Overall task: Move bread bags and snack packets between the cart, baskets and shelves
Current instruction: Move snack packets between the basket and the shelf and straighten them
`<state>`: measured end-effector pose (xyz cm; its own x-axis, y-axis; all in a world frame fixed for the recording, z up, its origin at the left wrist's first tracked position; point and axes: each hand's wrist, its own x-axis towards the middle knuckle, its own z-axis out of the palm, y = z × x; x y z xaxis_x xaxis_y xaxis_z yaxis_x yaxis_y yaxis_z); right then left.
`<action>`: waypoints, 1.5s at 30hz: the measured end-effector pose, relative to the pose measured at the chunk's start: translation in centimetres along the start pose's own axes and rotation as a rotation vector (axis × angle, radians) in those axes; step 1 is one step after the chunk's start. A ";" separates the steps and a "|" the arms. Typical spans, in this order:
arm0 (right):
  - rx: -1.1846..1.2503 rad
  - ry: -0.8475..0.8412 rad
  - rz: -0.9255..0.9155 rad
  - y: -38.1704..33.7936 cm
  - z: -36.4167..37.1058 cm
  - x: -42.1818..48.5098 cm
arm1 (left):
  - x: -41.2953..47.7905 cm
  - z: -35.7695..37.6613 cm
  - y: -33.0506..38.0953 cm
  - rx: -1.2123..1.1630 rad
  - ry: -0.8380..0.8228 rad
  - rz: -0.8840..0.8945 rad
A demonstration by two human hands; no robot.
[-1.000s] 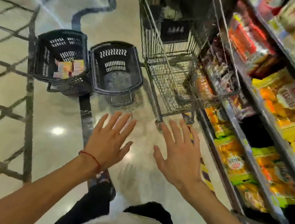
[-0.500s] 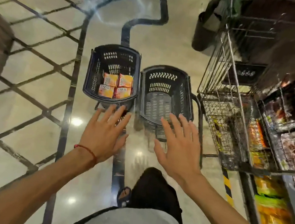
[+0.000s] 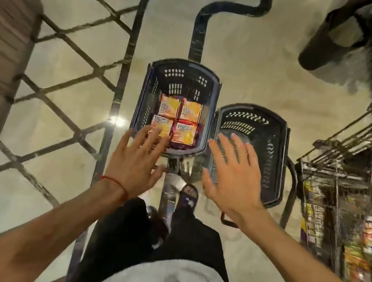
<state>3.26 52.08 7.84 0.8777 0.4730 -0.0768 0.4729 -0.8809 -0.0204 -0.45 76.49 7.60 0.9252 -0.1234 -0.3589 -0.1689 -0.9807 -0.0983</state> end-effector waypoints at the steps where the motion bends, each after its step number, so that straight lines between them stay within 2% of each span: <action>1: -0.015 -0.012 0.006 -0.2 0.1 1.6 | 1.1 0.3 -1.1 0.003 -0.002 0.011; 5: -0.035 -0.070 0.056 -1.2 2.3 8.6 | 6.7 2.7 -5.9 -0.046 -0.056 0.052; 10: -0.022 -0.102 0.154 -3.2 8.1 16.0 | 13.9 7.5 -10.7 -0.066 -0.111 0.153; 14: -0.033 -0.178 0.153 -3.6 13.6 20.0 | 19.0 11.3 -13.2 -0.084 -0.143 0.182; 20: -0.031 -0.247 0.110 -1.4 23.0 23.8 | 26.4 18.3 -13.6 -0.148 -0.165 0.184; 26: 0.005 -0.235 0.038 1.4 32.9 26.1 | 32.1 26.7 -12.2 -0.164 -0.188 0.214; 34: 0.186 -0.287 0.011 2.2 45.6 30.0 | 36.1 35.7 -10.5 -0.198 -0.253 0.090; 36: 0.237 -0.402 0.040 1.6 47.7 31.2 | 36.4 36.7 -10.7 -0.206 -0.282 0.070; 40: 0.259 -0.772 0.111 1.7 52.0 33.3 | 36.4 38.0 -11.0 -0.133 -0.320 0.136; 42: 0.236 -0.838 0.162 1.8 53.5 33.3 | 36.4 38.3 -11.2 -0.112 -0.333 0.170; 45: 0.168 -0.811 0.145 2.0 54.1 33.0 | 36.5 38.3 -11.4 -0.105 -0.341 0.174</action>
<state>29.00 64.91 -48.70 0.5711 0.2514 -0.7815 0.2857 -0.9533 -0.0979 22.22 89.02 -39.87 0.7170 -0.2487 -0.6512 -0.2611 -0.9620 0.0799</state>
